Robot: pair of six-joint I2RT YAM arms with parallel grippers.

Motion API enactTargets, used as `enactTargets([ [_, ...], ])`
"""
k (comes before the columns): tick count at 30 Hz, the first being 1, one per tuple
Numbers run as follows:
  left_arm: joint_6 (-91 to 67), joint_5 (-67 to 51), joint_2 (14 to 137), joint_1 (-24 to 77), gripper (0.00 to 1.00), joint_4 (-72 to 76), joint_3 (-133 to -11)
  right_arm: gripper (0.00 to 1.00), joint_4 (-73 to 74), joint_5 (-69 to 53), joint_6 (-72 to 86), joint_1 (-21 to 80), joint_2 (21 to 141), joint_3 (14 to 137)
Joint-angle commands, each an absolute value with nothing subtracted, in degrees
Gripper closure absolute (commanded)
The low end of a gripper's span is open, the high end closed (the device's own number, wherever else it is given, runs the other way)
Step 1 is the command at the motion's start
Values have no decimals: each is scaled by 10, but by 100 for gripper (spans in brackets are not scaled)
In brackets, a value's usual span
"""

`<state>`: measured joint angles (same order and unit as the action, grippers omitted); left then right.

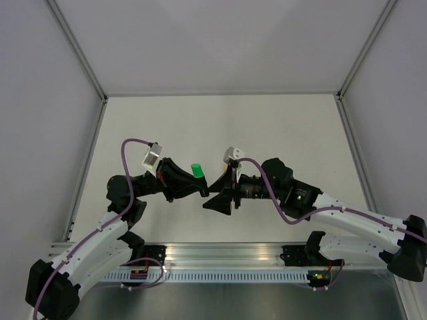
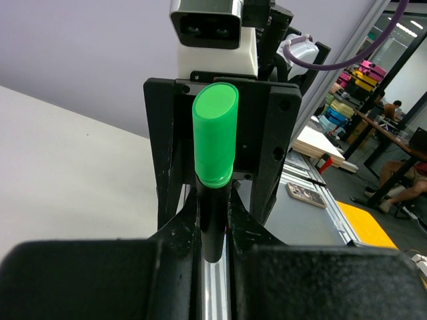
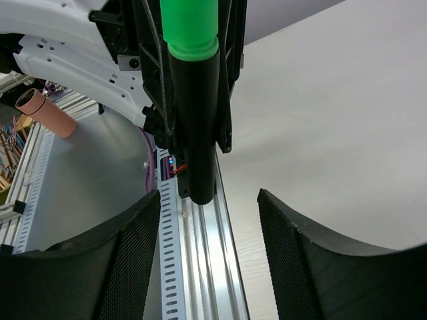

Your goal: Insert the pens into the pen caps

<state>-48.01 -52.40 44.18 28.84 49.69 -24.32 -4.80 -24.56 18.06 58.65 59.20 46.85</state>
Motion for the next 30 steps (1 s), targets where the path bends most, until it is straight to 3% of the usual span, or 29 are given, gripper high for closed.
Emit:
enactTargets([
  [1, -491, -513, 432, 286, 98, 520, -243, 34, -107, -278, 185, 588, 611, 495],
  [6, -487, -512, 433, 286, 98, 520, -240, 45, -130, -279, 185, 589, 625, 499],
  [15, -475, -514, 442, 286, 98, 510, -235, 46, -127, -286, 182, 588, 642, 519],
  [21, -474, -515, 446, 286, 98, 512, -235, 53, -131, -291, 185, 589, 657, 526],
  [29, -472, -516, 448, 286, 98, 512, -229, 82, -144, -294, 189, 588, 660, 521],
  [30, -471, -514, 448, 286, 98, 514, -226, 90, -146, -296, 191, 588, 660, 520],
])
